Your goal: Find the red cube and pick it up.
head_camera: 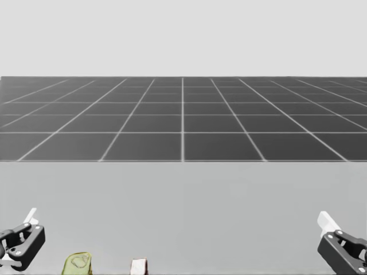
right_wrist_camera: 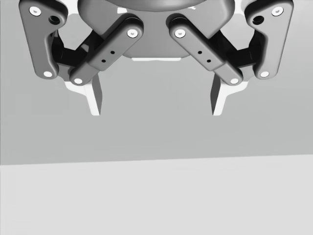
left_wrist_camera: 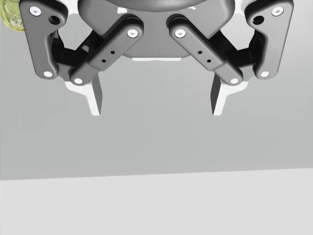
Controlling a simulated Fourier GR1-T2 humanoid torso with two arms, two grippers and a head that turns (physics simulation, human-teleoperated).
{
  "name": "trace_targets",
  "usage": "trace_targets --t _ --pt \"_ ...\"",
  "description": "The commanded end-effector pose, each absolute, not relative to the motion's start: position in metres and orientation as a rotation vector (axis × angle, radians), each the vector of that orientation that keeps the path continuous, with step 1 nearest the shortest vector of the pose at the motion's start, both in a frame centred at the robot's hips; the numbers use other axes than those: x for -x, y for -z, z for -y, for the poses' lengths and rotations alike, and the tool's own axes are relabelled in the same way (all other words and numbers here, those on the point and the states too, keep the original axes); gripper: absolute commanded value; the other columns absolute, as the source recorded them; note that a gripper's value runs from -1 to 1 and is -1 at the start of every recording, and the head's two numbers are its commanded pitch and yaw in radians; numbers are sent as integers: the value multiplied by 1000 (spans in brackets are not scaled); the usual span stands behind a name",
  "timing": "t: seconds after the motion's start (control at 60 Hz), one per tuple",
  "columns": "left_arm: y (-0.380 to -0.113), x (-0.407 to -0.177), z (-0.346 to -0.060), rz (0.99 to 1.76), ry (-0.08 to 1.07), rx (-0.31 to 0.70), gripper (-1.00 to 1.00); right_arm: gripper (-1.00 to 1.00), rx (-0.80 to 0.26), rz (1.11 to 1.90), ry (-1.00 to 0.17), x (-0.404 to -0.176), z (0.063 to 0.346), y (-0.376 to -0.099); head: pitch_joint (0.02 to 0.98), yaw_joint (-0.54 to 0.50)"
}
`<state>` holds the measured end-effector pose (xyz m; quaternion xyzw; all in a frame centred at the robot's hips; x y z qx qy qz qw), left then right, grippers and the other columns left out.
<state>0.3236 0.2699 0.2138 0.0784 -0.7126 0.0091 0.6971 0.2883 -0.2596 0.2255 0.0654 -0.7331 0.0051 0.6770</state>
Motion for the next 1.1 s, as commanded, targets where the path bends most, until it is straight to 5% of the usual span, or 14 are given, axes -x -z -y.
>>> trace_targets --t 0.017,0.367,0.783,1.1 --pt "-213 -324 -270 1590 -15 -178 -1000 -1000 -146 1644 -13 -289 260 -225 443 10" --pt "-213 -325 -269 1590 -8 -181 -1000 -1000 -154 1636 -19 -288 260 -225 619 108" --pt "-213 -325 -267 1588 -7 -187 -1000 -1000 -160 1605 -54 -289 255 -220 826 401" --pt "-226 -317 -262 1591 -41 -74 -1000 -1000 -159 1594 -59 -288 254 -218 857 468"
